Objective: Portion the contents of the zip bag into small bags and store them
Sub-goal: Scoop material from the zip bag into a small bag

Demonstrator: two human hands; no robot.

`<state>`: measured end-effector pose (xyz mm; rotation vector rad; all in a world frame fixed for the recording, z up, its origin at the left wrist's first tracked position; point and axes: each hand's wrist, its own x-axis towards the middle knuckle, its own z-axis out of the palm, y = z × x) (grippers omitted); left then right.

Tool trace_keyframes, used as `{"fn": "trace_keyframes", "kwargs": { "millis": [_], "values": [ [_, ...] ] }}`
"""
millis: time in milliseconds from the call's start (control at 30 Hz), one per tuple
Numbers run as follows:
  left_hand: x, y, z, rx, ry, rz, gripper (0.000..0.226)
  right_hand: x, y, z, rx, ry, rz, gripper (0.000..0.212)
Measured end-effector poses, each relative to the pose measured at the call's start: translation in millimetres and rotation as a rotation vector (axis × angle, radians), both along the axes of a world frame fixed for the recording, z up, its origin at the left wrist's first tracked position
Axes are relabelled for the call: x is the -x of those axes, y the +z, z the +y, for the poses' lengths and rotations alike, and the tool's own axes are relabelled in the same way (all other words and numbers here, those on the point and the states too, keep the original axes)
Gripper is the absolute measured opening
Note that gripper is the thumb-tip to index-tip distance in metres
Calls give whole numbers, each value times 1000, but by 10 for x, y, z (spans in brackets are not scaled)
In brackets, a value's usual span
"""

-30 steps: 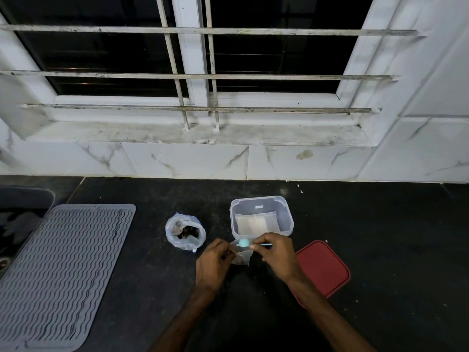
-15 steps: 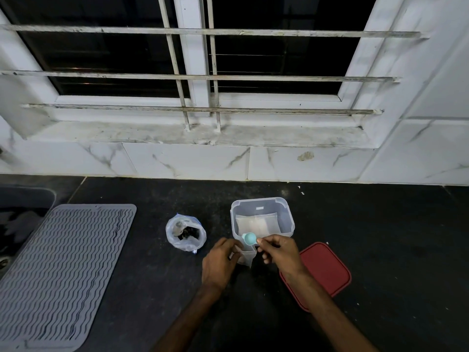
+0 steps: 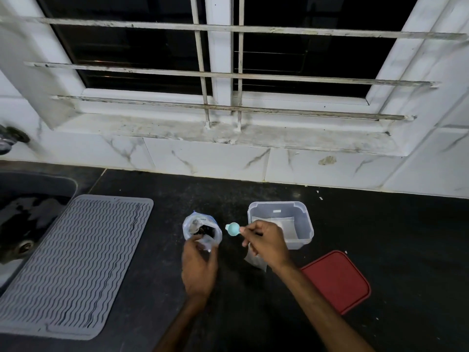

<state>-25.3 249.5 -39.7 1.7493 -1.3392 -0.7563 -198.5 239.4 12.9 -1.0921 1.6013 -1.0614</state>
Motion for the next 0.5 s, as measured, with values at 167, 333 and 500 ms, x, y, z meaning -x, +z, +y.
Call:
{"fn": "trace_keyframes", "kwargs": {
  "millis": [167,333,500],
  "values": [
    [-249,-585,-545,-364,331,248,100,-503,-235,-367,0,124,332,16],
    [-213,-527,-742,-586,228,171,68,-791,-454,-611,-59,190,730,19],
    [-286,-472,-726,-440,176,430,15,-886,-566,-717,-182,171,880,27]
  ]
}}
